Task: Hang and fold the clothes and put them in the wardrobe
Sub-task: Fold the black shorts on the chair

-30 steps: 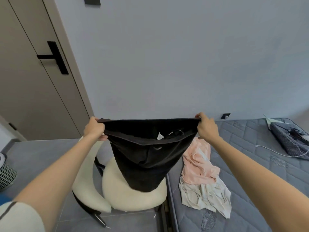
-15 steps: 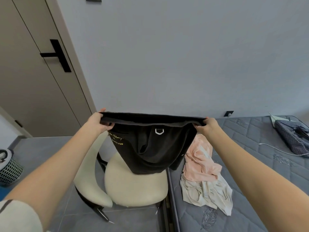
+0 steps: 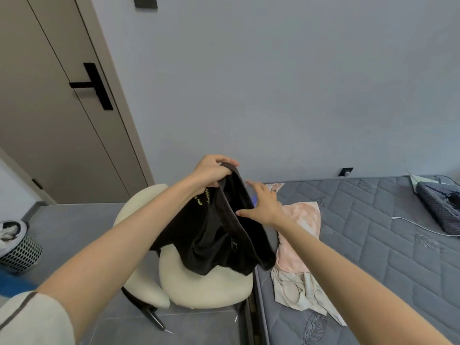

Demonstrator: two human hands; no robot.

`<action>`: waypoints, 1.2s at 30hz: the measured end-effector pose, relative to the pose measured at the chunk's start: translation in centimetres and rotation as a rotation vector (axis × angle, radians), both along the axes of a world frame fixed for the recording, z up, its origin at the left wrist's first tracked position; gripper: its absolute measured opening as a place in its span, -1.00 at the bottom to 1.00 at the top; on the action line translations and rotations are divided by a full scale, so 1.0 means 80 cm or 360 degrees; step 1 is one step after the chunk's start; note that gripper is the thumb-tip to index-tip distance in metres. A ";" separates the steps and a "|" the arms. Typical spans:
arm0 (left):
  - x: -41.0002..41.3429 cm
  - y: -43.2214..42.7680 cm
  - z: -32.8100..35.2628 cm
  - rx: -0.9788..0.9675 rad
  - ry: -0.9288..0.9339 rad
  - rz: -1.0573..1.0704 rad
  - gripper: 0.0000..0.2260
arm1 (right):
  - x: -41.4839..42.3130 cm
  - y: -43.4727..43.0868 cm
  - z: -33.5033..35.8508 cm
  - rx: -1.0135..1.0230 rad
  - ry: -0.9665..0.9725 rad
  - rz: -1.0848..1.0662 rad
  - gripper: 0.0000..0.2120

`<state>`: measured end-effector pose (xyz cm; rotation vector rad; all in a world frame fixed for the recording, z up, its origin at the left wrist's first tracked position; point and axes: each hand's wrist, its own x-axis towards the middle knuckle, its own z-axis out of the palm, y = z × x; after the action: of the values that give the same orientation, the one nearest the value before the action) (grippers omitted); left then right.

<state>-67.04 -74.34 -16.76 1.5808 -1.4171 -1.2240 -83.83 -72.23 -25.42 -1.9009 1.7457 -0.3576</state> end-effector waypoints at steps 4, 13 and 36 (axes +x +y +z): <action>0.009 0.007 0.010 -0.0209 -0.0168 -0.0178 -0.69 | 0.007 0.003 -0.011 -0.0079 0.0139 -0.0083 -0.79; 0.136 0.018 -0.029 -0.0578 -0.1827 -0.0078 -0.62 | -0.037 -0.034 0.047 -0.0596 -0.0288 -0.0545 -0.57; 0.189 -0.004 -0.087 0.0732 0.0970 0.1037 -0.56 | -0.100 -0.024 0.038 0.0769 -0.2145 -0.1353 -0.50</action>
<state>-51.88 -74.65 -23.73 1.5678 -0.2088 -1.4795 -91.82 -74.16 -22.35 -0.2106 1.2874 -1.0646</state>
